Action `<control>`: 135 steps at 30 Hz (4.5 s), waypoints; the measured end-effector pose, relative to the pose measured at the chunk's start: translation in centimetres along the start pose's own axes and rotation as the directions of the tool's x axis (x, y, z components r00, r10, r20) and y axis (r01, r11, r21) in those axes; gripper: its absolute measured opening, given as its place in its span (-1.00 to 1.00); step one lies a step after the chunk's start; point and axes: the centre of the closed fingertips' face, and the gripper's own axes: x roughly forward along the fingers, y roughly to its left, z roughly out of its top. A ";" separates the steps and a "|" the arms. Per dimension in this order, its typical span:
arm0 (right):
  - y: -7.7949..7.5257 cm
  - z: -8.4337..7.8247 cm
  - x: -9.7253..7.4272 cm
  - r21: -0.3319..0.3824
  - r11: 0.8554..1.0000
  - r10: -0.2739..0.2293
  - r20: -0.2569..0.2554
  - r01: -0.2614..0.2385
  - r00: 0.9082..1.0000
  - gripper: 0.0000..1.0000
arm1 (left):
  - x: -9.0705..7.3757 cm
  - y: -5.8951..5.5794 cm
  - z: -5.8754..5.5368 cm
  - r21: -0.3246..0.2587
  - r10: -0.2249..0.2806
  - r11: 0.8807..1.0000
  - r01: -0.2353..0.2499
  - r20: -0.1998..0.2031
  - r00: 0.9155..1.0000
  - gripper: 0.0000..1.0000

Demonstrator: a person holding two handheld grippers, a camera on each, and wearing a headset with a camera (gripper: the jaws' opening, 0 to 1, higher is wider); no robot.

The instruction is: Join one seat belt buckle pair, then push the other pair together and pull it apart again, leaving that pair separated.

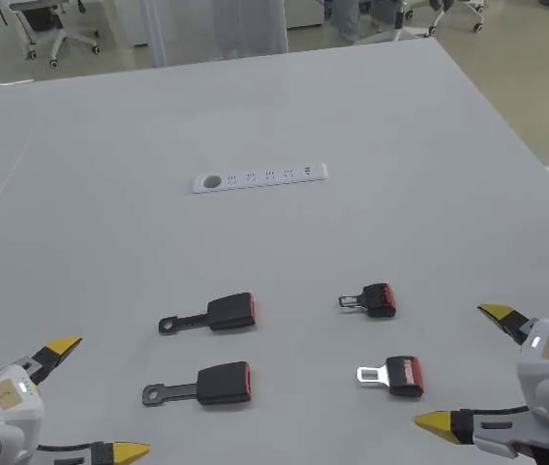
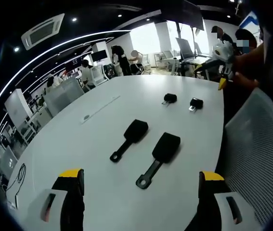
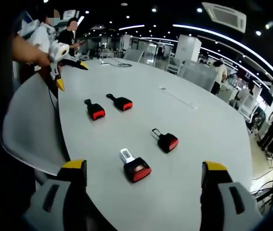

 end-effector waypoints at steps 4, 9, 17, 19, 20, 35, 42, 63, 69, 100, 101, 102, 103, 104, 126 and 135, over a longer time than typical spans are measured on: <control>0.1 -0.4 -0.3 0.015 1.000 0.001 -0.002 -0.001 1.000 0.99 | -0.5 0.1 -0.3 -0.010 0.008 1.000 -0.008 -0.005 1.000 1.00; 0.4 -0.6 -0.5 0.012 1.000 0.006 -0.015 -0.006 1.000 0.99 | -0.8 0.2 -0.4 -0.029 0.006 1.000 -0.006 0.001 1.000 1.00; 0.5 -0.6 -0.7 0.018 1.000 0.008 -0.033 -0.008 0.999 0.80 | -0.6 -0.3 -0.9 -0.022 -0.005 1.000 0.005 -0.009 1.000 1.00; 0.5 -0.5 -0.9 0.021 1.000 0.006 -0.035 -0.005 0.999 0.75 | -0.5 -0.4 -1.2 -0.012 -0.009 1.000 0.009 -0.014 1.000 1.00; 0.5 -0.4 -0.9 0.022 1.000 0.005 -0.035 -0.004 0.999 0.74 | -0.5 -0.5 -1.1 -0.010 -0.011 1.000 0.011 -0.017 1.000 1.00; 0.3 -0.7 -0.6 -0.028 1.000 0.002 -0.086 -0.004 0.996 0.65 | -0.2 -0.1 -2.0 0.034 -0.004 0.999 0.007 -0.084 0.996 1.00; 0.4 -0.9 -0.5 -0.026 1.000 0.011 -0.095 -0.014 0.995 0.62 | 0.0 0.3 -2.4 0.038 -0.003 0.999 0.007 -0.095 0.996 1.00; 1.6 -0.9 2.2 -0.157 0.980 0.098 -0.165 -0.125 0.981 0.61 | 4.7 -1.7 -1.4 0.144 -0.093 0.982 0.121 -0.187 0.978 0.90; 1.7 -0.9 2.7 -0.184 0.969 0.130 -0.176 -0.163 0.976 0.52 | 6.1 -2.3 -1.1 0.133 -0.130 0.979 0.158 -0.198 0.972 0.86; 1.8 -4.6 7.6 -0.238 0.899 0.282 -0.329 -0.368 0.901 -0.08 | 12.5 -4.8 -0.2 0.202 -0.311 0.899 0.389 -0.332 0.891 0.09; 1.8 -4.7 7.8 -0.239 0.896 0.286 -0.331 -0.374 0.899 -0.09 | 12.6 -4.8 -0.3 0.201 -0.316 0.896 0.395 -0.336 0.887 0.08; 1.8 -4.8 7.8 -0.238 0.894 0.292 -0.333 -0.379 0.897 -0.11 | 12.7 -4.9 -0.3 0.202 -0.319 0.894 0.399 -0.338 0.885 0.07; 1.9 -4.8 7.8 -0.238 0.891 0.299 -0.336 -0.388 0.893 -0.12 | 12.8 -4.9 -0.3 0.208 -0.324 0.890 0.406 -0.340 0.883 0.04; 1.9 -4.9 7.9 -0.243 0.888 0.300 -0.338 -0.390 0.892 -0.12 | 12.9 -4.9 -0.4 0.210 -0.324 0.888 0.409 -0.344 0.881 0.04; 2.0 -6.3 9.2 -0.263 0.835 0.361 -0.400 -0.483 0.843 -0.30 | 13.8 -5.6 -1.5 0.244 -0.352 0.842 0.482 -0.428 0.832 -0.34; 2.0 -6.4 9.2 -0.265 0.820 0.384 -0.401 -0.507 0.832 -0.32 | 14.1 -5.7 -1.8 0.273 -0.350 0.825 0.494 -0.439 0.827 -0.35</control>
